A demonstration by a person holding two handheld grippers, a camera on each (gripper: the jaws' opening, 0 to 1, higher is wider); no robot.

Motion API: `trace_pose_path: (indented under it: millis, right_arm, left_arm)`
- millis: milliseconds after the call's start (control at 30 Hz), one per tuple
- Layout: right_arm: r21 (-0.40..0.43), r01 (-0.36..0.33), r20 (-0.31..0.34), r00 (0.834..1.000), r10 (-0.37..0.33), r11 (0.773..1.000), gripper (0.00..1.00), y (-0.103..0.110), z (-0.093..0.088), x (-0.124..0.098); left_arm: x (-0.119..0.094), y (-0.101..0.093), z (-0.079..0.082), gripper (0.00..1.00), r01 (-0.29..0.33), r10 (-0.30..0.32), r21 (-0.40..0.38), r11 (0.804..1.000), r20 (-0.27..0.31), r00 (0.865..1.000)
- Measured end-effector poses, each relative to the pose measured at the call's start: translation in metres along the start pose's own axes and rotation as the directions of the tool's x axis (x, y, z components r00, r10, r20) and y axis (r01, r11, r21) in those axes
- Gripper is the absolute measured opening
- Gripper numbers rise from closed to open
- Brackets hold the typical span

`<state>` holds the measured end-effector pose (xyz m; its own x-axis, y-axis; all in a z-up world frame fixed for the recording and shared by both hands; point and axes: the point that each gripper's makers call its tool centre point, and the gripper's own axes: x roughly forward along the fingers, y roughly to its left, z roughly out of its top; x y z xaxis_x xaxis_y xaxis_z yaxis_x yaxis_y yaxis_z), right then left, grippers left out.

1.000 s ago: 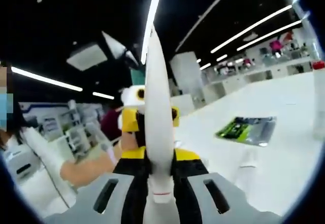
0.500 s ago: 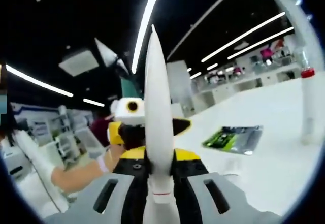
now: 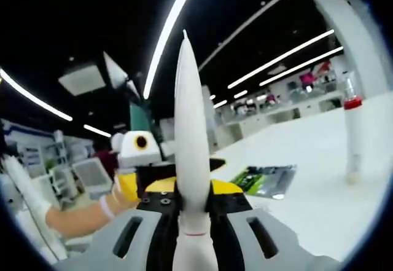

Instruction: Arrange the skincare products in the storage area until every visible bottle or jar stands upright without overlapping.

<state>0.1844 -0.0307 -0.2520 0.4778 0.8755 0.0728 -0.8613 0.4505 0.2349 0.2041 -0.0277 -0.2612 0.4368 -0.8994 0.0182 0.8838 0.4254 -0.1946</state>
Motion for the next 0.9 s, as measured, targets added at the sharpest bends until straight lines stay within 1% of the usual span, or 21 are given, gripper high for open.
trace_pose_path:
  millis: [67, 200, 267, 300, 367, 400, 467, 533, 667, 700, 767, 867, 900]
  right_arm:
    - [0.0, 0.002, 0.002, 1.0, -0.002, 1.0, 0.15, 0.001, 0.0, -0.001]
    - [-0.048, 0.02, 0.009, 1.0, -0.02, 0.999, 0.15, 0.005, 0.0, -0.001]
    - [-0.067, 0.032, 0.02, 0.999, -0.031, 0.997, 0.15, 0.005, 0.001, -0.001]
    - [-0.091, 0.057, 0.032, 0.998, -0.054, 0.994, 0.15, 0.0, 0.004, -0.002]
    - [-0.128, 0.084, 0.061, 0.995, -0.077, 0.988, 0.16, -0.003, 0.009, -0.003]
    - [-0.14, 0.098, 0.074, 0.993, -0.088, 0.985, 0.16, -0.004, 0.011, -0.005]
    - [-0.142, 0.111, 0.085, 0.991, -0.1, 0.984, 0.16, -0.004, 0.012, -0.006]
    - [-0.141, 0.124, 0.092, 0.989, -0.112, 0.982, 0.16, -0.006, 0.013, -0.008]
    - [-0.138, 0.166, 0.096, 0.983, -0.154, 0.976, 0.16, -0.012, 0.013, -0.009]
    - [-0.142, 0.184, 0.087, 0.981, -0.173, 0.973, 0.16, -0.018, 0.012, -0.009]
    - [-0.134, 0.203, 0.091, 0.977, -0.192, 0.97, 0.16, -0.023, 0.014, -0.009]
    - [-0.12, 0.24, 0.104, 0.968, -0.228, 0.963, 0.16, -0.029, 0.017, -0.012]
    - [-0.103, 0.306, 0.119, 0.949, -0.293, 0.947, 0.16, -0.043, 0.022, -0.018]
  left_arm:
    - [0.001, -0.002, -0.005, 0.82, -0.001, 0.001, 0.023, 1.0, -0.028, 1.0]
    - [0.002, 0.001, -0.01, 0.83, -0.024, 0.026, 0.05, 0.998, -0.056, 0.998]
    - [0.001, 0.005, -0.011, 0.89, -0.046, 0.05, 0.061, 0.997, -0.062, 0.997]
    - [0.0, 0.007, -0.011, 0.91, -0.055, 0.059, 0.06, 0.997, -0.061, 0.996]
    - [0.0, 0.01, -0.01, 0.95, -0.064, 0.068, 0.067, 0.996, -0.057, 0.996]
    - [-0.001, 0.014, -0.011, 0.95, -0.085, 0.089, 0.07, 0.994, -0.061, 0.994]
    - [0.0, 0.017, -0.014, 0.96, -0.098, 0.104, 0.073, 0.992, -0.076, 0.992]
    - [0.0, 0.018, -0.013, 0.99, -0.109, 0.114, 0.074, 0.991, -0.071, 0.991]
    - [-0.001, 0.017, -0.011, 1.0, -0.104, 0.11, 0.092, 0.99, -0.065, 0.992]
    - [-0.001, 0.017, -0.011, 1.0, -0.098, 0.104, 0.091, 0.991, -0.067, 0.992]
    - [-0.002, 0.017, -0.01, 1.0, -0.095, 0.101, 0.083, 0.992, -0.064, 0.993]
    - [-0.001, 0.024, -0.007, 1.0, -0.102, 0.107, 0.082, 0.991, -0.066, 0.992]
    - [-0.002, 0.029, -0.006, 1.0, -0.125, 0.13, 0.081, 0.989, -0.063, 0.989]
